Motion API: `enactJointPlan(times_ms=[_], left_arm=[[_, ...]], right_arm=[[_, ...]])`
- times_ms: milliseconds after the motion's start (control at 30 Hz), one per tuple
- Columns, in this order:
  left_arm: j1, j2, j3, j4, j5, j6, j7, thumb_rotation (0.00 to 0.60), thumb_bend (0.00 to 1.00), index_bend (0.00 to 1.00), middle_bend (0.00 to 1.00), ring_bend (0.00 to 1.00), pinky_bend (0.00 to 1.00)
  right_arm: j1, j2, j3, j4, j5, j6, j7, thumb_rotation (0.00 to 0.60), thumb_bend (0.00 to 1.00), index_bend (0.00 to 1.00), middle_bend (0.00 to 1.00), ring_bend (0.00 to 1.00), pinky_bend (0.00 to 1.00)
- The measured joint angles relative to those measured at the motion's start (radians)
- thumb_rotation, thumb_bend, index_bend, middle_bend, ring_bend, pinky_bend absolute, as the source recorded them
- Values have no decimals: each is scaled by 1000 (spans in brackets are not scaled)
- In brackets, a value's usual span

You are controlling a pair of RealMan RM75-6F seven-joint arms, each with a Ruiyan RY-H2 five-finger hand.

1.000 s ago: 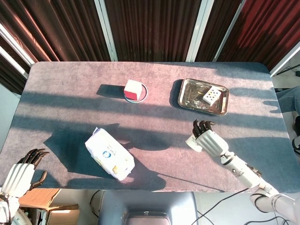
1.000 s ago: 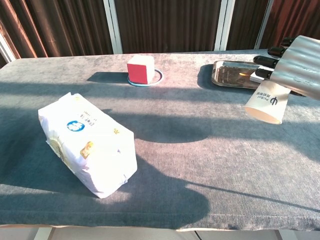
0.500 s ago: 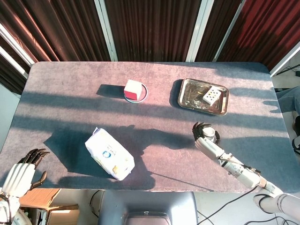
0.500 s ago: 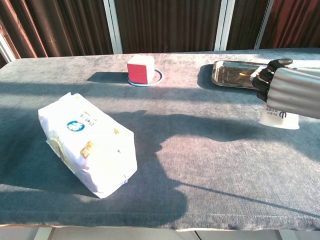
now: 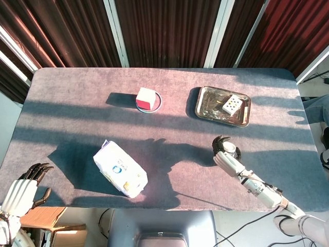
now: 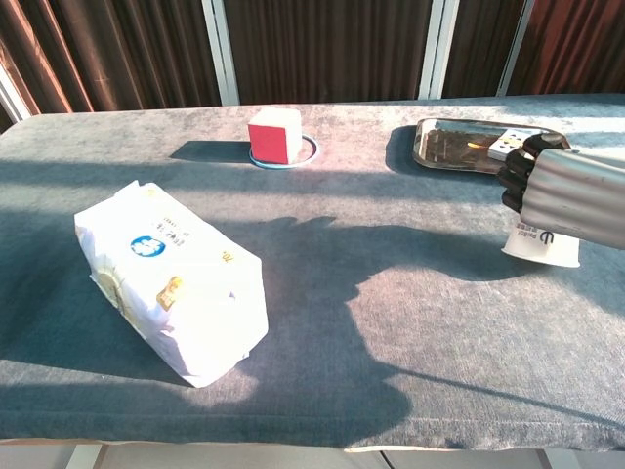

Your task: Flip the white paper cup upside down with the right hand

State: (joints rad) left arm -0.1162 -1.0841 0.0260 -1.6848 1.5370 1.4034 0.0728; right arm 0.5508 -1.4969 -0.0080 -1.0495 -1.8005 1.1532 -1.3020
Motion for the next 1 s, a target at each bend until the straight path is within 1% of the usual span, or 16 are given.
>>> enactJointPlan(times_ms=[67, 200, 433, 533, 600, 700, 800, 900, 933, 1000], left_arm=[[0, 0, 0, 0, 0, 0, 1, 600, 420, 220, 147, 109, 341], [0, -1, 0, -1, -1, -1, 1, 600, 420, 221, 147, 108, 342], [0, 0, 0, -1, -1, 0, 0, 600, 420, 220, 147, 108, 342], [1, 1, -1, -1, -1, 2, -2, 600, 421, 220, 147, 108, 342], [2, 1, -1, -1, -1, 4, -4, 600, 421, 220, 147, 108, 342], [3, 2, -2, 0, -2, 6, -7, 600, 420, 220, 147, 108, 341], [3, 2, -3, 0, -5, 6, -8, 600, 421, 220, 147, 108, 341], [3, 2, -3, 0, -5, 5, -4, 600, 421, 220, 147, 108, 341], [3, 1, -3, -1, -5, 5, -2, 600, 421, 221, 147, 108, 341], [3, 0, -3, -1, -5, 5, 3, 600, 422, 220, 147, 109, 342]], right_arm=[[-5, -2, 1, 2, 3, 8, 9, 600, 458, 351, 362, 293, 514], [-15, -7, 4, 2, 12, 23, 39, 600, 431, 262, 285, 267, 507], [-31, -8, 7, -7, 29, 44, 98, 600, 385, 171, 193, 224, 486], [-42, -1, 13, -35, 54, 48, 132, 600, 353, 135, 151, 183, 447], [-53, 9, 19, -67, 78, 47, 152, 600, 337, 93, 116, 136, 398], [-79, 39, 29, -159, 138, 42, 179, 600, 321, 47, 83, 97, 350], [-113, 94, 37, -306, 206, 42, 207, 600, 319, 36, 79, 89, 340], [-154, 175, 44, -484, 268, 56, 255, 600, 318, 37, 78, 84, 324], [-173, 216, 46, -555, 289, 67, 286, 600, 318, 41, 78, 81, 311], [-200, 277, 47, -649, 313, 84, 350, 600, 318, 53, 79, 79, 282]])
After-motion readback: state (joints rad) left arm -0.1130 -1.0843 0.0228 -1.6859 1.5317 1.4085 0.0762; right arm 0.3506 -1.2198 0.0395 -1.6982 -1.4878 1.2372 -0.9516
